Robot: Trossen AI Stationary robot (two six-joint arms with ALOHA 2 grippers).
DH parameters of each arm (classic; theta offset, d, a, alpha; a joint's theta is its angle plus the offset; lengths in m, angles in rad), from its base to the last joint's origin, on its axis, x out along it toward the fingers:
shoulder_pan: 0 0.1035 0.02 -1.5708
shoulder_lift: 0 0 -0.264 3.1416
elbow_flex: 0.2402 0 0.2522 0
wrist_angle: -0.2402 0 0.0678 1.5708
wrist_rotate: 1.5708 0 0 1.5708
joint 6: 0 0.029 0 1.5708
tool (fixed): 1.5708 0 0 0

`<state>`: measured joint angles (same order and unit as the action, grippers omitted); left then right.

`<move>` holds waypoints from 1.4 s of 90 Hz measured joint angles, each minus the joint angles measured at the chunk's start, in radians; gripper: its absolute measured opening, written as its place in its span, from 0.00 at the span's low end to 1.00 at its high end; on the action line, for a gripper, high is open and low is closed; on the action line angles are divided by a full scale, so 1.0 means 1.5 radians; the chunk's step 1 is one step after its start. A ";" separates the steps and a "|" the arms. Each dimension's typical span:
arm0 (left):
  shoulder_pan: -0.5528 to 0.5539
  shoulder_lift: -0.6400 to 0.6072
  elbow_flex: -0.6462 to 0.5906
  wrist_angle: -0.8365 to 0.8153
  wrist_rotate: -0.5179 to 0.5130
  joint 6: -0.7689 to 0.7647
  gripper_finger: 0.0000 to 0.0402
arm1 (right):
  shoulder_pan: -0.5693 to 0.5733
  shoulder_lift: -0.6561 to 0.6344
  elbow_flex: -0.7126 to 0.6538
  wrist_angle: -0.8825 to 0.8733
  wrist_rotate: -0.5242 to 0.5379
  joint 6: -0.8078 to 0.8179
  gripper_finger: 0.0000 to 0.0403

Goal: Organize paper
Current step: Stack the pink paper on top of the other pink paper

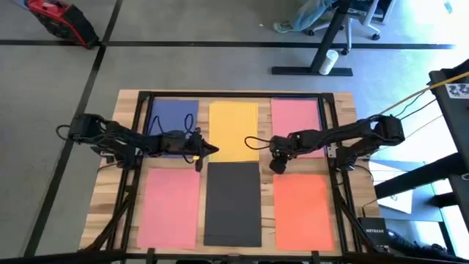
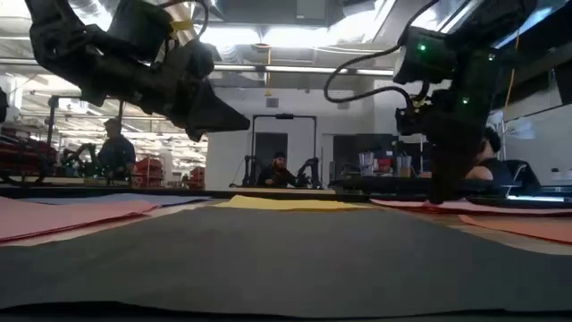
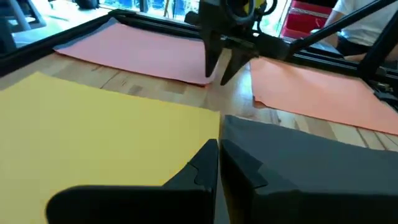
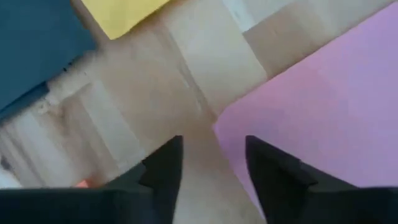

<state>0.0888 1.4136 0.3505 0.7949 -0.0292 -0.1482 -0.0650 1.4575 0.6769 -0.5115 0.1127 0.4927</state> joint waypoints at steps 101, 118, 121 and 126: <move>-0.046 0.000 0.206 -0.324 0.002 0.162 0.15 | 0.075 0.025 0.215 -0.136 0.087 -0.049 0.04; -0.032 0.000 0.206 -0.333 0.002 0.129 0.25 | 0.074 0.035 0.162 -0.137 0.096 -0.031 0.22; -0.030 0.000 0.206 -0.333 0.002 0.126 0.27 | 0.074 0.037 0.151 -0.124 0.105 -0.031 0.25; -0.031 0.000 0.206 -0.332 -0.001 0.124 0.28 | 0.074 0.038 0.134 -0.122 0.122 -0.028 0.30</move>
<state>0.0428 1.4136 0.6598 0.2976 -0.0309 0.0383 0.0456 1.5143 0.8779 -0.6949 0.2955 0.4507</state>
